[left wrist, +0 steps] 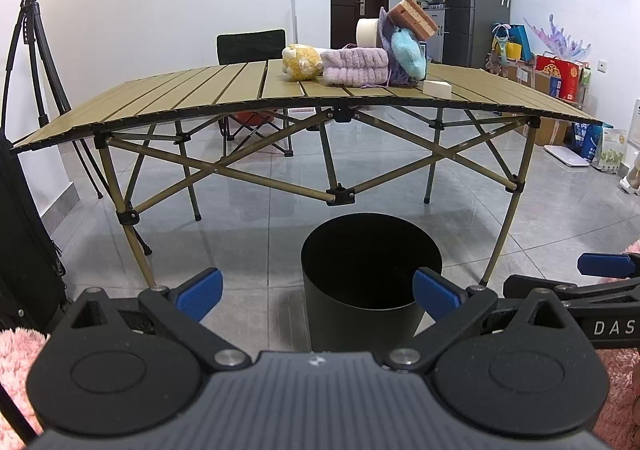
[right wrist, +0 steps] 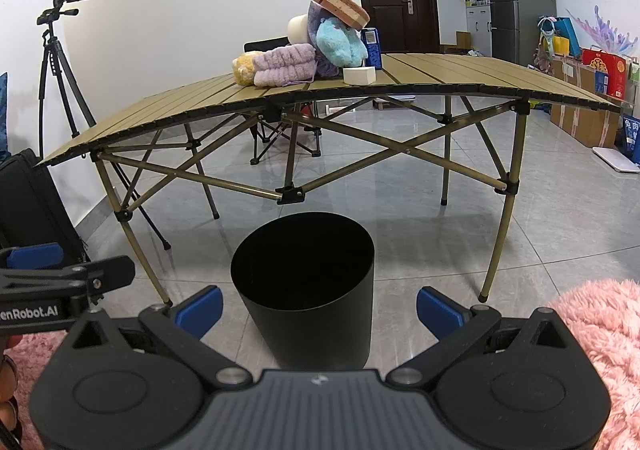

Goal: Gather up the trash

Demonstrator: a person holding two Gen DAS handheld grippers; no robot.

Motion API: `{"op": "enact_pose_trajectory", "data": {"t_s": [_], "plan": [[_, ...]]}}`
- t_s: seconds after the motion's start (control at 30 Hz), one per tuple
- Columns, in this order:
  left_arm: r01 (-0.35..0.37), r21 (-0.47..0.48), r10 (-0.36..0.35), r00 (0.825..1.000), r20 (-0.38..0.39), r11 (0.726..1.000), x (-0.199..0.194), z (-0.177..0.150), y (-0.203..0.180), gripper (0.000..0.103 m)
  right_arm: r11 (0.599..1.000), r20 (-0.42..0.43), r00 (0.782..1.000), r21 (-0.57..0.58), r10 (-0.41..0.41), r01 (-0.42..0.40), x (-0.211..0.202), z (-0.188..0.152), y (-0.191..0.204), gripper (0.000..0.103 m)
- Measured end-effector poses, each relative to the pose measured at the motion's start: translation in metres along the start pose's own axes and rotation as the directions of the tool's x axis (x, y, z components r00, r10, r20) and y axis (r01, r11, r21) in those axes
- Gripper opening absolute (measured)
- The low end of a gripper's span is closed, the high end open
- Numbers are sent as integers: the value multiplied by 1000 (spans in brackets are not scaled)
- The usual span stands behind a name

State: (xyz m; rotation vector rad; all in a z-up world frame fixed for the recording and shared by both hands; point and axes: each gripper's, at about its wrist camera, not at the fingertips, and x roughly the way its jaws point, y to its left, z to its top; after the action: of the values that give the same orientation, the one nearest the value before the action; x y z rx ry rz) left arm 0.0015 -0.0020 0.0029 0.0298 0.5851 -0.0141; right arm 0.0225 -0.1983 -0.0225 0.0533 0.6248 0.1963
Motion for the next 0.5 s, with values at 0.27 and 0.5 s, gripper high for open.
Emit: {"op": "enact_pose_trajectory", "data": {"t_s": [0.27, 0.5], "plan": [[0, 1, 0, 1000, 1, 1000, 0, 1, -1, 103, 1000, -2, 1000, 1, 1, -1, 1, 0, 0, 103], [1, 1, -1, 1000, 3, 1000, 0, 1, -1, 103, 1000, -1, 1000, 2, 0, 0, 0, 1, 2, 103]]}}
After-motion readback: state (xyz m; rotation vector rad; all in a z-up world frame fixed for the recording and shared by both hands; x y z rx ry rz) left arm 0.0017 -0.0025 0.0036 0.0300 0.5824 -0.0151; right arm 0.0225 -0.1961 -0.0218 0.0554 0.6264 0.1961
